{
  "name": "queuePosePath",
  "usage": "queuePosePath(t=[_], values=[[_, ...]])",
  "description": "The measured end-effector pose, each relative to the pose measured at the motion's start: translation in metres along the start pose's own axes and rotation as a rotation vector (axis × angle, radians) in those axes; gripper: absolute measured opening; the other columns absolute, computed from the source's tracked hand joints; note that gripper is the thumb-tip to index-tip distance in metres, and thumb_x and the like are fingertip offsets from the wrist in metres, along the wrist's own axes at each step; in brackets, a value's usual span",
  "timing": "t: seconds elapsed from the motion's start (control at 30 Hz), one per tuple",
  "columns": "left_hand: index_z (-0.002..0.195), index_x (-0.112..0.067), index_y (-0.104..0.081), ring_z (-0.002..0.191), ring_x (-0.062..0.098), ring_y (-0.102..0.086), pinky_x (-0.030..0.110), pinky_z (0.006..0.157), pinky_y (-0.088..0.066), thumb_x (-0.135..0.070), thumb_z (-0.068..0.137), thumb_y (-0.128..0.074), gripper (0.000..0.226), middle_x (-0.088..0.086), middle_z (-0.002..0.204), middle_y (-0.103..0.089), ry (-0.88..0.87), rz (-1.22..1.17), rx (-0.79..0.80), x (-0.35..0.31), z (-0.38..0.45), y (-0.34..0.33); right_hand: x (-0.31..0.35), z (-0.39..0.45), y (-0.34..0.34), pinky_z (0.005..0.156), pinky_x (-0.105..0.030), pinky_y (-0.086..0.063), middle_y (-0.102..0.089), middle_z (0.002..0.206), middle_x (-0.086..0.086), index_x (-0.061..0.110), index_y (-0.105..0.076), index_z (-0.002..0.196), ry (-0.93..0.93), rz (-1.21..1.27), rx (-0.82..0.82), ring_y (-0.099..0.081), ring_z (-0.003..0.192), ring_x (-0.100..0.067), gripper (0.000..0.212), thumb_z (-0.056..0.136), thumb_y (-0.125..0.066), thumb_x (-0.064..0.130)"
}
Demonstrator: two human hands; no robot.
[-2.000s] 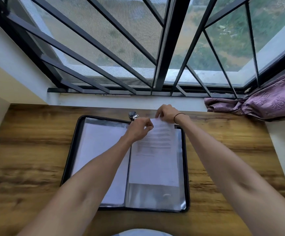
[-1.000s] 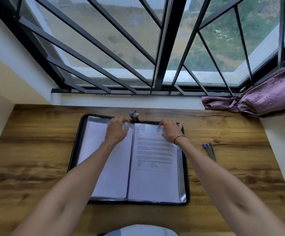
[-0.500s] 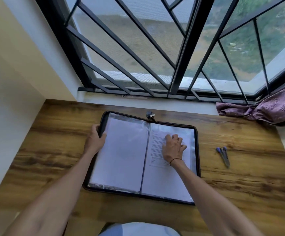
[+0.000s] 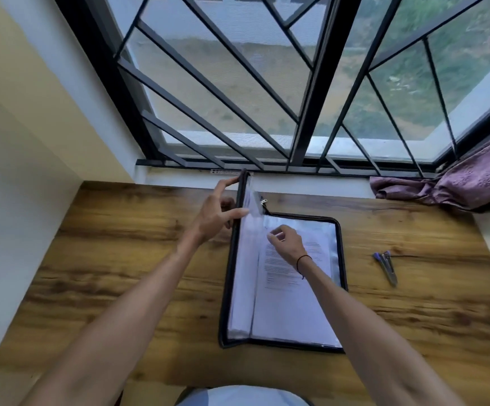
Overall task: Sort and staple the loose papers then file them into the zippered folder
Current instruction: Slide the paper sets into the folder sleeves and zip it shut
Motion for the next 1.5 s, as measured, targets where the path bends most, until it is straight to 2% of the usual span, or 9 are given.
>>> queuePosePath(t=[0.23, 0.37, 0.5, 0.6, 0.77, 0.9, 1.07, 1.4, 1.5], values=[[0.154, -0.035, -0.031, 0.057, 0.021, -0.052, 0.045, 0.058, -0.049, -0.060, 0.087, -0.072, 0.082, 0.009, 0.066, -0.056, -0.117, 0.115, 0.067, -0.015, 0.033, -0.081, 0.024, -0.021, 0.042, 0.070, -0.037, -0.059, -0.073, 0.101, -0.008, 0.011, -0.068, 0.115, -0.033, 0.495, 0.293, -0.071, 0.087, -0.018, 0.034, 0.103, -0.059, 0.042], [0.152, -0.040, -0.027, 0.058, 0.012, -0.055, 0.037, 0.061, -0.052, -0.073, 0.083, -0.067, 0.087, 0.001, 0.067, -0.058, -0.092, 0.241, 0.064, -0.017, 0.045, -0.121, 0.016, -0.029, 0.066, 0.103, -0.055, -0.052, -0.066, 0.136, -0.012, 0.022, -0.064, 0.136, -0.090, 0.667, 0.374, -0.061, 0.129, -0.033, 0.048, 0.103, -0.051, 0.055], [0.153, -0.037, -0.025, 0.068, 0.008, -0.067, 0.043, 0.075, -0.061, -0.070, 0.084, -0.065, 0.086, -0.007, 0.071, -0.066, -0.015, 0.380, 0.156, 0.008, 0.050, -0.158, -0.004, -0.036, 0.101, 0.074, -0.032, -0.061, -0.076, 0.098, -0.013, 0.015, -0.078, 0.109, -0.209, 0.934, 0.382, -0.074, 0.086, -0.023, 0.067, 0.107, -0.027, 0.058], [0.152, -0.033, -0.030, 0.074, 0.007, -0.067, 0.043, 0.079, -0.060, -0.063, 0.082, -0.072, 0.087, -0.011, 0.073, -0.067, 0.053, 0.441, 0.180, 0.036, 0.052, -0.172, -0.030, -0.030, 0.128, 0.102, -0.045, -0.055, -0.066, 0.131, -0.024, 0.004, -0.059, 0.140, -0.177, 1.051, 0.335, -0.065, 0.122, -0.036, 0.093, 0.098, -0.019, 0.077], [0.147, -0.024, -0.041, 0.103, 0.021, -0.061, 0.045, 0.098, -0.053, -0.050, 0.078, -0.080, 0.083, -0.001, 0.108, -0.061, 0.091, 0.507, 0.151, 0.071, 0.058, -0.183, -0.079, -0.004, 0.143, 0.098, -0.052, -0.056, -0.073, 0.116, -0.022, -0.001, -0.069, 0.120, -0.113, 0.647, 0.020, -0.066, 0.116, -0.046, 0.045, 0.088, -0.078, 0.028], [0.145, -0.019, -0.046, 0.122, 0.029, -0.052, 0.043, 0.109, -0.044, -0.039, 0.081, -0.079, 0.075, 0.008, 0.134, -0.045, 0.182, 0.560, 0.053, 0.085, 0.072, -0.171, -0.104, 0.014, 0.145, 0.081, -0.042, -0.060, -0.074, 0.098, -0.012, 0.004, -0.069, 0.105, -0.187, 0.422, -0.129, -0.072, 0.097, -0.035, 0.025, 0.084, -0.081, 0.011], [0.135, -0.015, -0.056, 0.125, 0.037, -0.051, 0.045, 0.109, -0.043, -0.031, 0.094, -0.065, 0.045, 0.015, 0.135, -0.047, 0.361, 0.523, -0.142, 0.107, 0.091, -0.146, -0.110, 0.021, 0.149, 0.081, -0.034, -0.054, -0.067, 0.105, -0.006, 0.013, -0.058, 0.111, -0.287, 0.175, -0.169, -0.066, 0.099, -0.025, 0.040, 0.081, -0.085, 0.017], [0.138, -0.027, -0.052, 0.118, 0.028, -0.059, 0.034, 0.102, -0.048, -0.010, 0.100, -0.048, 0.041, 0.004, 0.131, -0.062, 0.611, 0.122, -0.260, 0.136, 0.121, -0.121, -0.076, 0.048, 0.151, 0.102, -0.051, -0.045, -0.042, 0.143, -0.019, 0.015, -0.034, 0.147, -0.369, -0.581, -0.154, -0.044, 0.132, -0.041, 0.095, 0.072, -0.088, 0.036], [0.126, -0.033, -0.062, 0.115, 0.025, -0.064, 0.042, 0.104, -0.053, -0.008, 0.095, -0.049, 0.042, -0.001, 0.125, -0.066, 0.660, -0.015, -0.302, 0.153, 0.131, -0.114, -0.067, 0.062, 0.146, 0.098, -0.052, -0.048, -0.043, 0.138, -0.018, 0.017, -0.035, 0.137, -0.296, -0.640, -0.104, -0.043, 0.130, -0.039, 0.079, 0.075, -0.083, 0.022]])
Point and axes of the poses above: each hand's wrist, its own z-axis towards the middle knuckle, its own y-axis out of the back of the hand, x = y × z, the point moved 5 cm from there along z, towards the middle knuckle
